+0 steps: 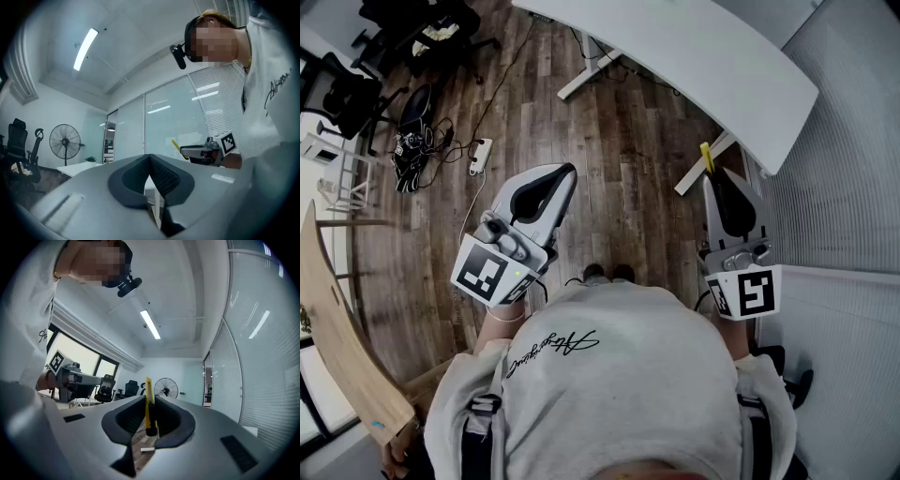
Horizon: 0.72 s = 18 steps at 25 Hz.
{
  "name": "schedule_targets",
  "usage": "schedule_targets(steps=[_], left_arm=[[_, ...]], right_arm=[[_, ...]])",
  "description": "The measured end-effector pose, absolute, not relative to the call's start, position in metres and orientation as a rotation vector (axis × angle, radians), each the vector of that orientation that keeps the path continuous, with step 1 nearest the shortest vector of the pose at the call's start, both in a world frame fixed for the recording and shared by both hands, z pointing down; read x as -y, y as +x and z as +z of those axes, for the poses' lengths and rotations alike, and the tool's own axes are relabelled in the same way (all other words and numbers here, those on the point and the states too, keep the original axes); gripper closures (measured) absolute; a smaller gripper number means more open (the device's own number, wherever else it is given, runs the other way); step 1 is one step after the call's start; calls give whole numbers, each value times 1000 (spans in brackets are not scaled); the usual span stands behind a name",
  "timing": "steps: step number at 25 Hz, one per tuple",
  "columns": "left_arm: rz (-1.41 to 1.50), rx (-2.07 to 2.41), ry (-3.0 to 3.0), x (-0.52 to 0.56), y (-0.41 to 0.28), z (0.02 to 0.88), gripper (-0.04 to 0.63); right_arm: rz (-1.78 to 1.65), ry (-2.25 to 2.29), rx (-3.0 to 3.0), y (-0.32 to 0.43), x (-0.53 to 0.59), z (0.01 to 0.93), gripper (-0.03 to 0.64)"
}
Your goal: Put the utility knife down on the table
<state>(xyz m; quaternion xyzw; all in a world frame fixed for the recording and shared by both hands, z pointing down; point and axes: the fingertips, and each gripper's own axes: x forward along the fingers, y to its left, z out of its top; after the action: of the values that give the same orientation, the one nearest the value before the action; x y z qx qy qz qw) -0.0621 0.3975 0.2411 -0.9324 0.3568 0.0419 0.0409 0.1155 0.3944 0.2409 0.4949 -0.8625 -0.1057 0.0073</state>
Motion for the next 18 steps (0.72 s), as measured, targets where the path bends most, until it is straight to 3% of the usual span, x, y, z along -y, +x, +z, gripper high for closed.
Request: schedule_targets(steps=[18], left_arm=[[130, -1105, -2840, -402, -62, 235, 597]], right_arm=[[-331, 1536, 2720, 115, -396, 237, 555]])
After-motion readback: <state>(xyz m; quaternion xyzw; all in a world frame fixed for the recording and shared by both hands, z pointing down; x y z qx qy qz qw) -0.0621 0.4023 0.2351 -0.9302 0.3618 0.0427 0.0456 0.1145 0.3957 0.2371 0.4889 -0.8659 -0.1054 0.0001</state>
